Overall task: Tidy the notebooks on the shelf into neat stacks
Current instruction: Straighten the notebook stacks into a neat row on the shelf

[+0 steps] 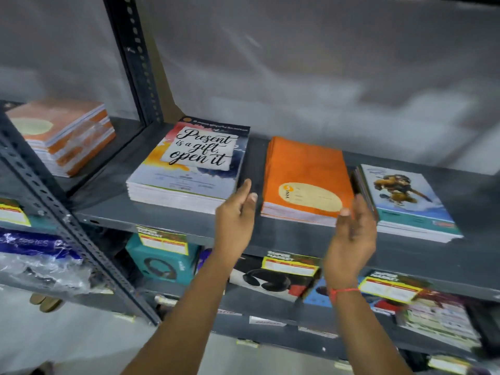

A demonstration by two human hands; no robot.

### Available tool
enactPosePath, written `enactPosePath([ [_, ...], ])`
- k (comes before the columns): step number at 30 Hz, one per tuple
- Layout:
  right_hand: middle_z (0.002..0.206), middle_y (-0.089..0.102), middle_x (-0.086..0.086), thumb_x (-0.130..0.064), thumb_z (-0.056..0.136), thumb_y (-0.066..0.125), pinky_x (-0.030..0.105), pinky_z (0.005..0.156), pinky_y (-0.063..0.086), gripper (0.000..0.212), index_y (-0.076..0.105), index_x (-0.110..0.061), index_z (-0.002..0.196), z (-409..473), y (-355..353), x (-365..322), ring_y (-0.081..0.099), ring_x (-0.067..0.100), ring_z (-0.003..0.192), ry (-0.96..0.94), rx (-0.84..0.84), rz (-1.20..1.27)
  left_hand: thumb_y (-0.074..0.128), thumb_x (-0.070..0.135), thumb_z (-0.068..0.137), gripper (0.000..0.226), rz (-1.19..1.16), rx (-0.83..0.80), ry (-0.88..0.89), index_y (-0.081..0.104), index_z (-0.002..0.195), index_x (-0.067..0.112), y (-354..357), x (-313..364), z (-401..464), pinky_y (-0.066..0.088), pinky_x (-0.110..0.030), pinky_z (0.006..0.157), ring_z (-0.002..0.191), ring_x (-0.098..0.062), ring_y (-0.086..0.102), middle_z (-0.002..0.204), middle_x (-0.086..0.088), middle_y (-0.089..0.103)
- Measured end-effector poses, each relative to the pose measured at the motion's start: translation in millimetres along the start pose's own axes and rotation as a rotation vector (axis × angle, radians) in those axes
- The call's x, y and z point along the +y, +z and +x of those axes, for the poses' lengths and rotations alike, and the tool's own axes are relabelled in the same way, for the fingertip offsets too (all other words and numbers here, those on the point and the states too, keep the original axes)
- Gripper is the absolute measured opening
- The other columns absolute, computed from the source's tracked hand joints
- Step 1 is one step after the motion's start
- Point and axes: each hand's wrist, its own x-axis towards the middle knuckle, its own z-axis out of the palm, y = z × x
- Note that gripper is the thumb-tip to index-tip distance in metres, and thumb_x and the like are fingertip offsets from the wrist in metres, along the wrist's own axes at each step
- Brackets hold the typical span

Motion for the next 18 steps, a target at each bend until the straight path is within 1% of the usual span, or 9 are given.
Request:
enactPosePath([
  [1, 0.138, 0.051, 0.007, -0.026, 0.093, 0.049, 0.036, 0.109, 0.038, 0.033, 0.049, -0.033, 0.125, 12, -12, 5, 0.045, 0.023, 0.133, 0.052, 0.022, 0.018, 0.048, 0.018, 0.095, 0.042, -0.008, -0.041, -0.040, 0.046, 0.135, 0.009, 13, -1, -3, 0.030, 0.002, 0.091, 0.126, -0.011, 0.048, 0.141, -0.009, 0.051],
  [2, 0.146, 0.044, 0.007, -0.026, 0.094, 0.049, 0.035, 0.113, 0.034, 0.041, 0.044, -0.025, 0.135, 26, -24, 11, 0.039, 0.021, 0.137, 0.111, 0.001, 0.008, 0.046, 0.019, 0.095, 0.044, -0.040, -0.064, -0.095, 0.041, 0.138, 0.007, 26, -1, -5, 0.028, -0.005, 0.097, 0.132, -0.017, 0.044, 0.145, -0.010, 0.045],
  [3, 0.150, 0.038, 0.005, -0.027, 0.095, 0.047, 0.030, 0.114, 0.029, 0.049, 0.037, -0.018, 0.142, 35, -31, 16, 0.035, 0.018, 0.139, 0.169, -0.059, -0.033, 0.045, 0.019, 0.096, 0.046, -0.087, -0.065, -0.150, 0.038, 0.139, 0.006, 33, -2, -6, 0.027, -0.011, 0.101, 0.135, -0.020, 0.040, 0.147, -0.011, 0.041],
  [5, 0.153, 0.032, 0.003, -0.030, 0.096, 0.043, 0.017, 0.105, 0.023, 0.054, 0.029, -0.015, 0.146, 50, -41, 27, 0.032, 0.011, 0.137, 0.238, -0.253, -0.129, 0.044, 0.017, 0.096, 0.045, -0.169, -0.030, -0.212, 0.039, 0.139, 0.004, 44, -1, -8, 0.027, -0.018, 0.105, 0.136, -0.021, 0.038, 0.148, -0.012, 0.040],
  [6, 0.153, 0.032, 0.003, -0.031, 0.096, 0.041, 0.014, 0.101, 0.022, 0.054, 0.028, -0.014, 0.147, 52, -42, 31, 0.032, 0.009, 0.135, 0.254, -0.359, -0.143, 0.044, 0.015, 0.096, 0.043, -0.200, -0.012, -0.222, 0.041, 0.137, 0.003, 46, -1, -8, 0.027, -0.019, 0.106, 0.135, -0.020, 0.040, 0.147, -0.011, 0.041],
  [8, 0.152, 0.034, 0.003, -0.031, 0.096, 0.041, 0.016, 0.102, 0.022, 0.054, 0.029, -0.015, 0.146, 56, -45, 35, 0.033, 0.012, 0.136, 0.270, -0.504, -0.126, 0.044, 0.013, 0.096, 0.040, -0.226, 0.015, -0.231, 0.045, 0.135, 0.003, 50, 2, -10, 0.030, -0.017, 0.104, 0.129, -0.013, 0.043, 0.143, -0.008, 0.046],
  [12, 0.149, 0.039, 0.002, -0.032, 0.092, 0.047, 0.024, 0.108, 0.025, 0.059, 0.028, -0.017, 0.147, 67, -52, 41, 0.036, 0.009, 0.130, 0.300, -0.636, -0.065, 0.045, 0.015, 0.096, 0.040, -0.213, 0.032, -0.252, 0.047, 0.135, 0.007, 50, 8, -12, 0.030, -0.010, 0.095, 0.116, -0.004, 0.041, 0.127, 0.003, 0.051],
  [14, 0.150, 0.038, 0.000, -0.038, 0.088, 0.050, 0.024, 0.108, 0.027, 0.065, 0.027, -0.020, 0.147, 72, -55, 43, 0.037, 0.011, 0.134, 0.307, -0.680, -0.043, 0.045, 0.015, 0.096, 0.041, -0.224, 0.005, -0.271, 0.045, 0.137, 0.009, 49, 11, -14, 0.030, -0.013, 0.097, 0.116, -0.005, 0.041, 0.125, 0.003, 0.051],
  [18, 0.144, 0.042, -0.008, -0.019, 0.091, 0.054, 0.029, 0.113, 0.030, 0.064, 0.024, -0.020, 0.147, 73, -57, 46, 0.041, 0.005, 0.126, 0.295, -0.668, -0.018, 0.049, 0.008, 0.092, 0.044, -0.301, 0.010, -0.309, 0.045, 0.137, 0.010, 46, 18, -18, 0.032, -0.019, 0.099, 0.113, -0.006, 0.042, 0.122, 0.007, 0.050],
])
